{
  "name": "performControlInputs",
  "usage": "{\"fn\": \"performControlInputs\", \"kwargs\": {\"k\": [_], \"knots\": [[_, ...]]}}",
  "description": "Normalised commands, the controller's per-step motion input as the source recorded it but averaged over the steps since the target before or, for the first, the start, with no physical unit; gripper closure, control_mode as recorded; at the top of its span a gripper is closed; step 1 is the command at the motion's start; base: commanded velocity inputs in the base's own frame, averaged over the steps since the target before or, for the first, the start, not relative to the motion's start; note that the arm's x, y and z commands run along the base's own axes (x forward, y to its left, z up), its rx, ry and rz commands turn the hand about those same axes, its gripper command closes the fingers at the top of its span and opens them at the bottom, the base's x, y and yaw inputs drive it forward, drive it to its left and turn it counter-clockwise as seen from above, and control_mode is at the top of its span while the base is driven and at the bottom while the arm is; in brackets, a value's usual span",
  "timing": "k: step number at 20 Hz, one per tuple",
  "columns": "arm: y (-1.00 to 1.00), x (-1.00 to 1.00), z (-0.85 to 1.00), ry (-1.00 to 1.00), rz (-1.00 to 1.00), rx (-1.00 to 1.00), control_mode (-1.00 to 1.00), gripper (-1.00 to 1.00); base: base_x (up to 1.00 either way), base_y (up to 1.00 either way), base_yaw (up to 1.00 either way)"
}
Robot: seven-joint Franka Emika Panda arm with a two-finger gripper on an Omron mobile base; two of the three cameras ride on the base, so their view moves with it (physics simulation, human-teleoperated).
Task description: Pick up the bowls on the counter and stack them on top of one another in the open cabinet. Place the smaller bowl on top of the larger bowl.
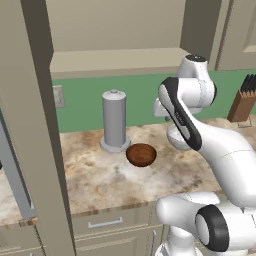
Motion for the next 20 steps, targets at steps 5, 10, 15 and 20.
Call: {"fn": "performControlInputs", "kwargs": {"k": [5, 10, 15, 20], "knots": [[0.04, -0.15, 0.0, -0.03, 0.0, 0.0, -1.0, -1.0, 0.0, 0.0, 0.0], [0.36, -0.24, -0.01, -0.05, 0.0, -0.06, -1.0, -1.0, 0.0, 0.0, 0.0], [0.4, -0.24, -0.09, -0.02, 0.0, -0.07, -1.0, -1.0, 0.0, 0.0, 0.0], [0.44, -0.14, -0.23, 0.0, 0.0, -0.14, -1.0, -1.0, 0.0, 0.0, 0.0]]}}
